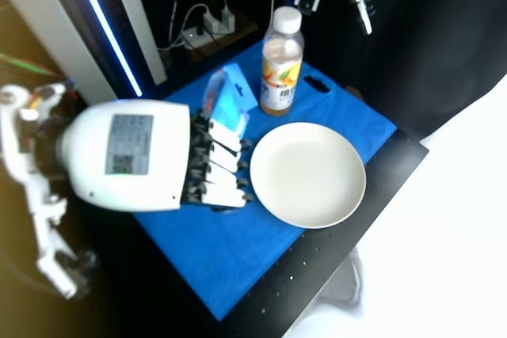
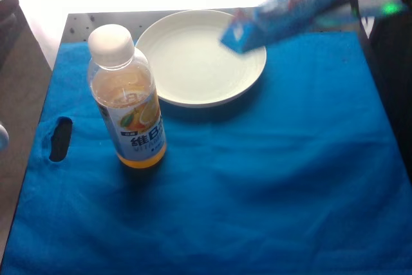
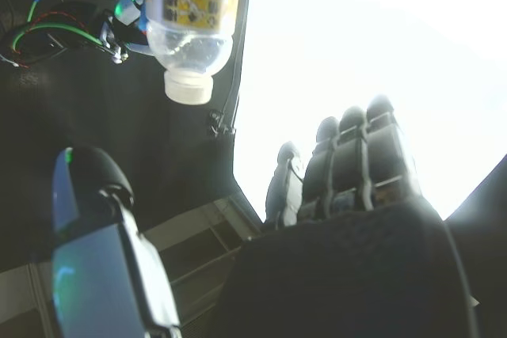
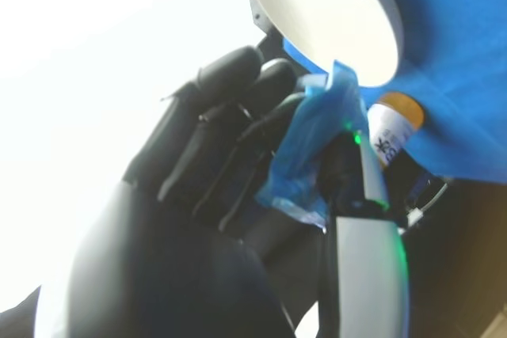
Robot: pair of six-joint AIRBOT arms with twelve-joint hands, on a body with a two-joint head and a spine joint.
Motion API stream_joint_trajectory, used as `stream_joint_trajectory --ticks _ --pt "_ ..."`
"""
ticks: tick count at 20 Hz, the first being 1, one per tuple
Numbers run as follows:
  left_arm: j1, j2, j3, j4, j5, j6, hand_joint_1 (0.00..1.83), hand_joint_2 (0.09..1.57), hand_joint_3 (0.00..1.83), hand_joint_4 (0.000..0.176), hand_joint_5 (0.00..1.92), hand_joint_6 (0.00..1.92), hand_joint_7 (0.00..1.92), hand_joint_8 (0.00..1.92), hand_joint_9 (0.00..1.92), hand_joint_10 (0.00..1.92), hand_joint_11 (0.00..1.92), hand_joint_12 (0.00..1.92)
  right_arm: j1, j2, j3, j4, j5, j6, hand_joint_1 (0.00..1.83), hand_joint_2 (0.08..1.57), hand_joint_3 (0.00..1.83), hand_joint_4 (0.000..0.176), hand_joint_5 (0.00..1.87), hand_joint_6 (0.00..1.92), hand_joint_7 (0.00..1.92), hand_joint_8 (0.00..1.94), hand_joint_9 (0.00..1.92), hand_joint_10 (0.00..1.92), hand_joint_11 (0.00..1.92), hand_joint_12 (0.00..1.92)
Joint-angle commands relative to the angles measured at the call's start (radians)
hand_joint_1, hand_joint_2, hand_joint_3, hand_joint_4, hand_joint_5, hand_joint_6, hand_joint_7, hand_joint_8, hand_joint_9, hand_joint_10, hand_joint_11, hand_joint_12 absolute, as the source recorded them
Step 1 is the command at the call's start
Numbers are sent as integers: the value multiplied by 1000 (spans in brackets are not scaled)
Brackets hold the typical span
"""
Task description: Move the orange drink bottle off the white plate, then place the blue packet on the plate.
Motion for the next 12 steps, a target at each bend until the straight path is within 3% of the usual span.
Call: stream_joint_trajectory --ticks 1,3,4,5,6,8,9,11,12 --pt "-4 -5 3 -39 -128 -5 604 777 4 176 0 0 0 0 0 0 0 0 20 -31 12 44 71 4 1357 1070 1 0 1092 694 1101 747 986 1040 770 1237" --pt "-4 -5 6 -39 -132 -5 605 776 3 176 0 0 0 0 0 0 0 0 29 -76 42 47 69 5 1380 1070 1 0 1103 689 1083 763 954 1151 757 1212" --pt "-4 -5 8 -40 -135 -5 579 801 12 176 0 0 0 0 0 0 0 0 30 -97 55 52 69 5 1270 1073 2 0 1121 714 1037 917 966 785 721 1163" --pt "-4 -6 10 -40 -137 -5 579 800 9 176 0 0 0 0 0 0 0 0 31 -120 70 55 68 5 1266 1080 6 0 1157 529 1002 1112 955 769 680 1274" --pt "-4 -7 12 -40 -138 -5 546 800 8 176 0 0 0 0 0 0 0 0 31 -145 88 57 68 5 1251 1085 5 0 1095 662 1023 1063 998 692 767 1191" --pt "-5 -8 15 -40 -143 -5 535 807 9 176 0 0 0 0 0 0 0 0 31 -188 122 56 66 6 1278 1072 0 0 1099 593 1094 1017 1110 820 879 1401" --pt "-6 -9 16 -40 -146 -5 538 815 11 176 0 0 0 0 0 0 0 0 31 -206 136 56 66 6 1286 1061 0 0 1147 494 1110 1003 1111 870 898 1404" --pt "-6 -11 16 -40 -154 -5 555 840 15 176 0 0 0 0 0 0 0 0 31 -230 154 56 61 6 1268 1055 1 0 1193 477 1086 970 1075 698 832 1285" --pt "-6 -11 16 -40 -156 -6 530 843 13 176 0 0 0 0 0 0 0 0 31 -235 158 56 60 6 1272 1067 4 0 1223 394 1018 1104 1024 824 820 1415"
